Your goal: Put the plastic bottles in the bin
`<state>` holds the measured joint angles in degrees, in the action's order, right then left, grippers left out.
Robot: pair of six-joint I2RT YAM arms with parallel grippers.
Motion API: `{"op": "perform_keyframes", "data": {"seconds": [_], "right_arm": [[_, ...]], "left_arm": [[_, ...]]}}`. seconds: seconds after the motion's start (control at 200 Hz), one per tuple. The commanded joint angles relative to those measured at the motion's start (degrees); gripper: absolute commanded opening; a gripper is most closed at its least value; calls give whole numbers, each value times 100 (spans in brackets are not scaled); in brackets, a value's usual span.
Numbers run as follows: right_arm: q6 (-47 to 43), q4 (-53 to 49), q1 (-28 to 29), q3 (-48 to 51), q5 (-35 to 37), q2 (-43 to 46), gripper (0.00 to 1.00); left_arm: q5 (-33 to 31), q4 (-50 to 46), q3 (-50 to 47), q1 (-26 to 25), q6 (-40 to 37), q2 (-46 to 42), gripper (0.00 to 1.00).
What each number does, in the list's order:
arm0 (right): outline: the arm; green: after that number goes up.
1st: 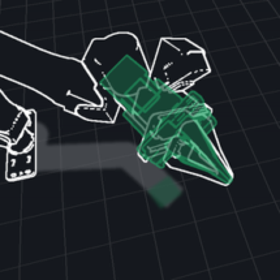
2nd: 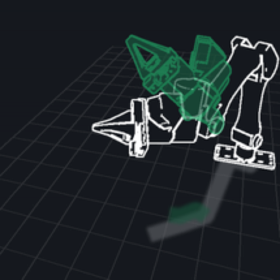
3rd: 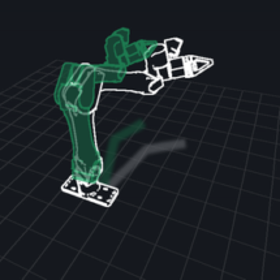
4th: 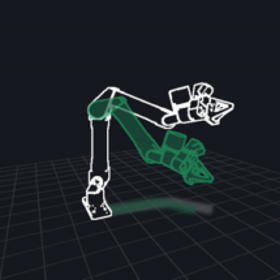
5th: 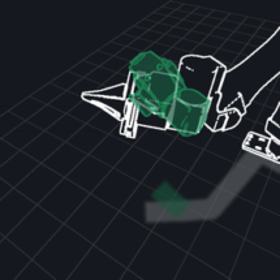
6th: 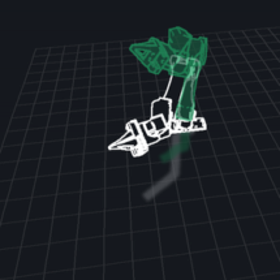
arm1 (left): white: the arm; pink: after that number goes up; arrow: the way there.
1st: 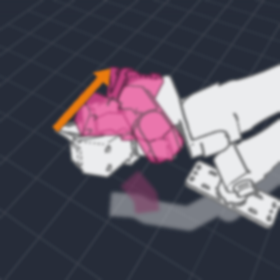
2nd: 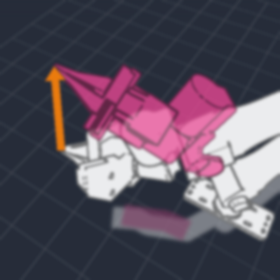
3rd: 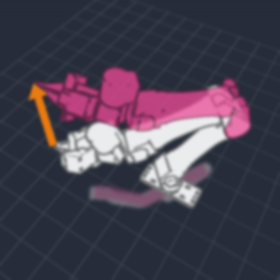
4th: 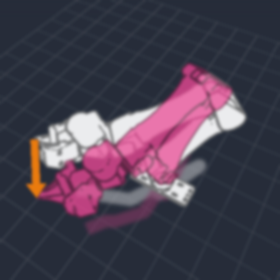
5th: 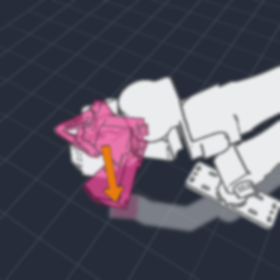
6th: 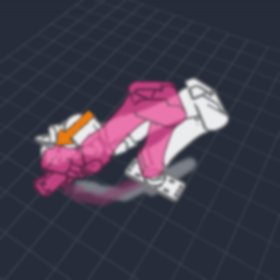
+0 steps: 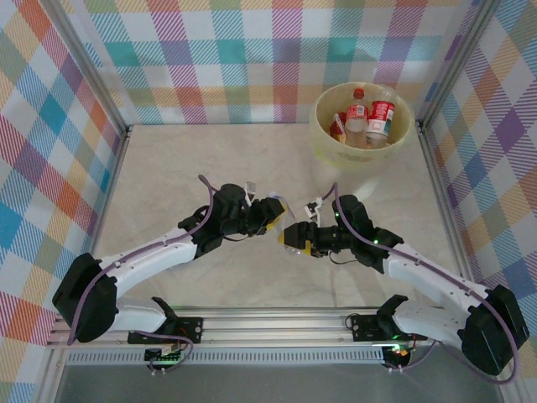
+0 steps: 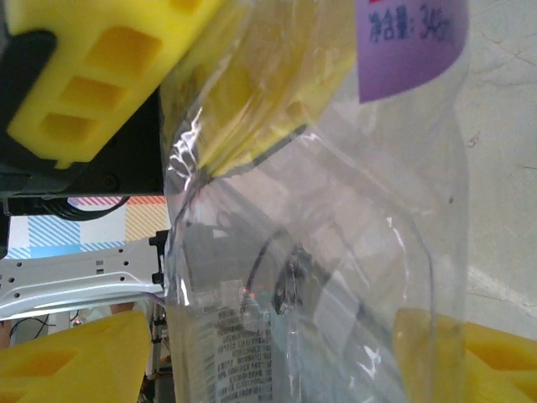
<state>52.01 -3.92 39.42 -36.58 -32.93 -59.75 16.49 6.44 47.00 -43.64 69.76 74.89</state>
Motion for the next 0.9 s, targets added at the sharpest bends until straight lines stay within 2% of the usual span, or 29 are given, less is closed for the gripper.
{"op": "perform_keyframes", "data": {"seconds": [0.0, 0.255, 0.465, 0.53, 0.65, 0.72, 0.755, 0.895], "right_arm": [[-72, 69, 29, -157, 160, 47, 73], [-98, -2, 39, -44, 292, 209, 59], [-268, -259, 40, -17, 380, 520, 55], [-297, -349, 40, -7, 422, 605, 54], [-356, -623, 39, -17, 597, 759, 53], [-384, -818, 40, -12, 815, 911, 53], [-405, -937, 38, -20, 929, 986, 53], [-621, -1644, 31, -223, 1435, 1266, 53]], "left_arm": [[117, 253, 159, -105, 47, 50, 41], [188, 235, 235, -149, 52, 87, 42], [101, 244, 169, -149, 23, -143, 46], [138, 261, 212, -152, -27, -215, 55], [223, 252, 343, -153, -137, -329, 85], [211, -26, 465, -154, -314, -490, 96], [163, -269, 531, -159, -461, -599, 100], [-114, -1193, 761, -145, -1086, -1091, 100]]}}
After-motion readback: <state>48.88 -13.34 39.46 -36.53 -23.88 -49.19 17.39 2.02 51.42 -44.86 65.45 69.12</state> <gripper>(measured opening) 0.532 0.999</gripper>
